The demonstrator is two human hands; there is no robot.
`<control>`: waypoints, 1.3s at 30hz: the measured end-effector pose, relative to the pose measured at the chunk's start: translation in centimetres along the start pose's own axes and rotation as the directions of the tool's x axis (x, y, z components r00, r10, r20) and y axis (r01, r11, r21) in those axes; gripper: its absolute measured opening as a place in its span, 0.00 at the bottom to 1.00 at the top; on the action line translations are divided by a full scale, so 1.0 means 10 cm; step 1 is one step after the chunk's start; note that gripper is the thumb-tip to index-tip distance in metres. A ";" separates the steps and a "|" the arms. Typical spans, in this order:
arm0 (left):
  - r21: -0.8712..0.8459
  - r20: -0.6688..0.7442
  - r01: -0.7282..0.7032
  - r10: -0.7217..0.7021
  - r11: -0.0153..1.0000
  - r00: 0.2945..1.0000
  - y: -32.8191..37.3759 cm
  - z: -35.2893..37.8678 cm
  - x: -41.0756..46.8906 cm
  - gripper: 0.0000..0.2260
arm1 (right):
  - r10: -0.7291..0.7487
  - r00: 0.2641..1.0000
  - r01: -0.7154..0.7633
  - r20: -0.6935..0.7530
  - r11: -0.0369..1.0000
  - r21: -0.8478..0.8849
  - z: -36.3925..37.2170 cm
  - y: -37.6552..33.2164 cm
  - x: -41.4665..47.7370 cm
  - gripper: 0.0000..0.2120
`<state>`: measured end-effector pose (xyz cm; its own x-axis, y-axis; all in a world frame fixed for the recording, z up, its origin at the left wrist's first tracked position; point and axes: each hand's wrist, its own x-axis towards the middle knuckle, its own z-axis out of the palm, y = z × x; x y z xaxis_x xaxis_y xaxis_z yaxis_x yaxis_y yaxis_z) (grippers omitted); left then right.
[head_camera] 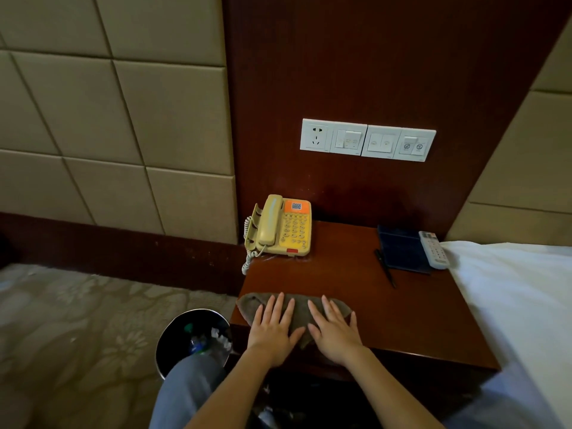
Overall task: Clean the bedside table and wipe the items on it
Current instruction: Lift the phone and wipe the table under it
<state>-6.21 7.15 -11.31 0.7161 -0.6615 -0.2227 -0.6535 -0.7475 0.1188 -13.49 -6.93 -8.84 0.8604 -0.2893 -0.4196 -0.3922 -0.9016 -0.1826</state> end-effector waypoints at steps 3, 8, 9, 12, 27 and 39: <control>0.023 -0.033 -0.015 0.016 1.000 0.999 -0.07 0.10 -0.19 0.30 | 0.005 1.000 -0.005 -0.007 0.999 -0.047 0.03 -0.10 -0.12 0.26; -0.301 -0.148 -0.006 -0.041 0.954 0.988 -0.14 -0.09 -0.25 0.25 | -0.022 0.987 0.003 -0.158 0.993 -0.120 -0.07 -0.38 -0.20 0.26; -0.345 -0.213 0.018 -0.097 0.938 0.972 -0.19 -0.14 -0.25 0.24 | -0.078 0.979 0.060 -0.189 0.993 -0.101 -0.05 -0.46 -0.21 0.26; -0.421 -0.276 0.116 -0.249 0.899 0.928 -0.41 -0.28 -0.19 0.23 | -0.193 0.974 0.189 -0.116 0.981 -0.048 0.09 -0.69 -0.15 0.25; -0.702 -0.236 0.139 -0.411 0.699 0.881 -0.96 -0.64 0.92 0.26 | 0.120 0.615 0.231 -0.779 0.918 0.324 -0.50 0.29 0.89 0.17; -0.732 -0.315 -0.009 -0.327 0.681 0.891 -1.05 -0.57 1.66 0.23 | -0.431 0.803 0.403 -0.412 0.902 -0.158 -0.97 -0.77 1.88 0.37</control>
<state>13.93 3.62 -10.71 0.9291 -0.3636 0.0676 -0.2719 -0.5477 0.7912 8.86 -8.52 -6.64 0.9938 0.0234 0.1083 0.0441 -0.9801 -0.1934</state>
